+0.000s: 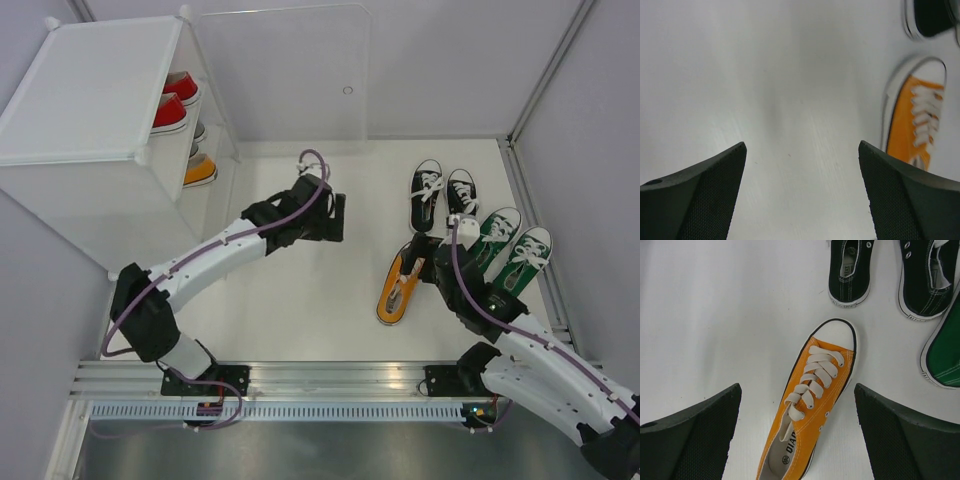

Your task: Place and organize the shoes in the shoe cabinet

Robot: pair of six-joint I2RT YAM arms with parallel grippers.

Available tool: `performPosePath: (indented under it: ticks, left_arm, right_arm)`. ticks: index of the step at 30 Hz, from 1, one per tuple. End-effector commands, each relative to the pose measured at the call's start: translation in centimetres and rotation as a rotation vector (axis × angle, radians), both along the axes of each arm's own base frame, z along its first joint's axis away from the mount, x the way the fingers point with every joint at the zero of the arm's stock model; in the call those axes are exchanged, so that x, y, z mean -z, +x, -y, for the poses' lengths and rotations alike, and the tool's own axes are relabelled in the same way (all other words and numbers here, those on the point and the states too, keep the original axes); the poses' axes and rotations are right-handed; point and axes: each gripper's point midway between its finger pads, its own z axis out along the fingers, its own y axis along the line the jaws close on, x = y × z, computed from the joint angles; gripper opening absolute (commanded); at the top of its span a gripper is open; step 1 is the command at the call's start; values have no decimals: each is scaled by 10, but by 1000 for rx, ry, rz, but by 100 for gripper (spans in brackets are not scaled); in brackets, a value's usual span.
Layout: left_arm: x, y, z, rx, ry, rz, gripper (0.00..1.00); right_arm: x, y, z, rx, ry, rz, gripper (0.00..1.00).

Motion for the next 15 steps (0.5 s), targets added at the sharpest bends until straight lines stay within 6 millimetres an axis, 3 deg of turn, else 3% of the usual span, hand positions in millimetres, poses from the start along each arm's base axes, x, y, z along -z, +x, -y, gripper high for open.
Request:
performPosePath:
  ticks: [1, 3, 7, 8, 10, 15]
  left_arm:
    - [23, -49, 63, 277, -28, -117, 95]
    - [33, -75, 99, 391, -5, -135, 94]
    - [41, -93, 138, 514, 25, -132, 93]
    - [57, -101, 147, 539, 54, -153, 92]
    - [62, -104, 158, 562, 58, -157, 90]
    - [98, -102, 166, 555, 115, -204, 83]
  right_arm:
    - [-26, -6, 16, 73, 23, 32, 97]
    - [-29, -13, 28, 108, 6, 28, 97]
    - [-40, -20, 41, 150, 24, 60, 96]
    - [-42, -24, 44, 154, 27, 62, 96]
    - [-44, -27, 50, 169, 26, 69, 96]
    - [-45, -36, 63, 202, 25, 79, 96]
